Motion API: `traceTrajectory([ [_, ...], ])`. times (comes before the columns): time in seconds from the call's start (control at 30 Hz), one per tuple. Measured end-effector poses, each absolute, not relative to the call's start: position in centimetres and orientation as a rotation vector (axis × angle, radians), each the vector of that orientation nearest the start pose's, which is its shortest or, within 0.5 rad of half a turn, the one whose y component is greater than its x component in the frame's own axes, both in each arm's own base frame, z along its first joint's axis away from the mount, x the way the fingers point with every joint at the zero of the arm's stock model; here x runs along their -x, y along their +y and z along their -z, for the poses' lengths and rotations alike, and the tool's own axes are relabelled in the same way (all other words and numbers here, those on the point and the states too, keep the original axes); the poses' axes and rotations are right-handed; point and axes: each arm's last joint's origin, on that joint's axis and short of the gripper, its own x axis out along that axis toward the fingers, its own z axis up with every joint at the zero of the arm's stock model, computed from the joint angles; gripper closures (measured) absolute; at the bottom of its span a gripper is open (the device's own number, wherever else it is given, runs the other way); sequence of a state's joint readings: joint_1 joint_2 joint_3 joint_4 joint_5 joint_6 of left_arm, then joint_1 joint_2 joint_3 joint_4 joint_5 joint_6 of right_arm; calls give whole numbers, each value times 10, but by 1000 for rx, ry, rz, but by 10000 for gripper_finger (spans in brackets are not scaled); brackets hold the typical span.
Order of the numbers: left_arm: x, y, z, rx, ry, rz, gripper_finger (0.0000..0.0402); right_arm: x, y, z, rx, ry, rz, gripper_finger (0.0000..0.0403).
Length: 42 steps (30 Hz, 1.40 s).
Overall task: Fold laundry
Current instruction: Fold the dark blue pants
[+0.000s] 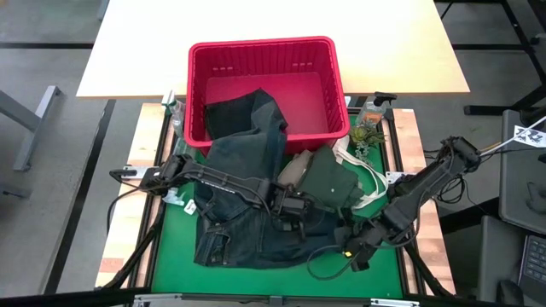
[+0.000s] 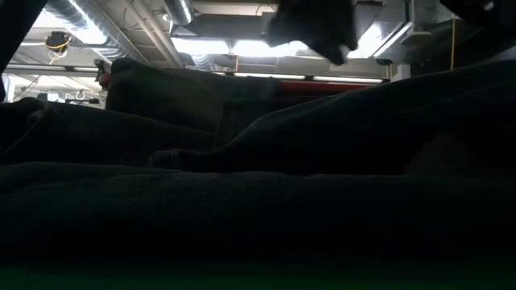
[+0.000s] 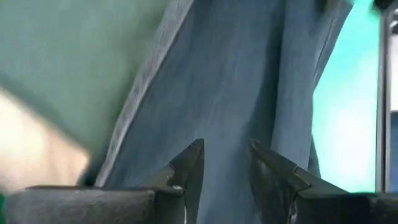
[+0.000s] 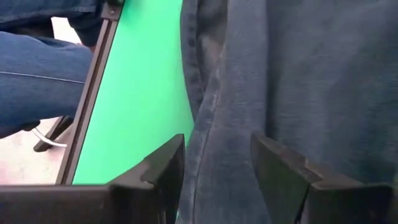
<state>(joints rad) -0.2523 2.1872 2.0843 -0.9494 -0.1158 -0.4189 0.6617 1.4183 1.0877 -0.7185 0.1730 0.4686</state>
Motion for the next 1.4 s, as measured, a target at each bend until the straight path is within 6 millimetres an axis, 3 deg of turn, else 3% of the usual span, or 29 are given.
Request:
traceTrajectory([
  [0.23,-471,-110,-248,148,885,-121,288,-231,175,-222,-7,1063,-226,221],
  [0.53,-471,-76,-188,183,880,-210,289,-237,182,-184,6,1206,-255,221],
  [0.8,-470,-61,-180,202,895,-232,289,-238,192,-156,-92,1422,-437,221],
  [1.07,-470,-61,-180,192,895,-237,289,-234,193,-172,-145,1398,-533,221],
  [1.4,-469,-60,-180,185,898,-247,289,-222,184,-218,-200,1254,-612,221],
])
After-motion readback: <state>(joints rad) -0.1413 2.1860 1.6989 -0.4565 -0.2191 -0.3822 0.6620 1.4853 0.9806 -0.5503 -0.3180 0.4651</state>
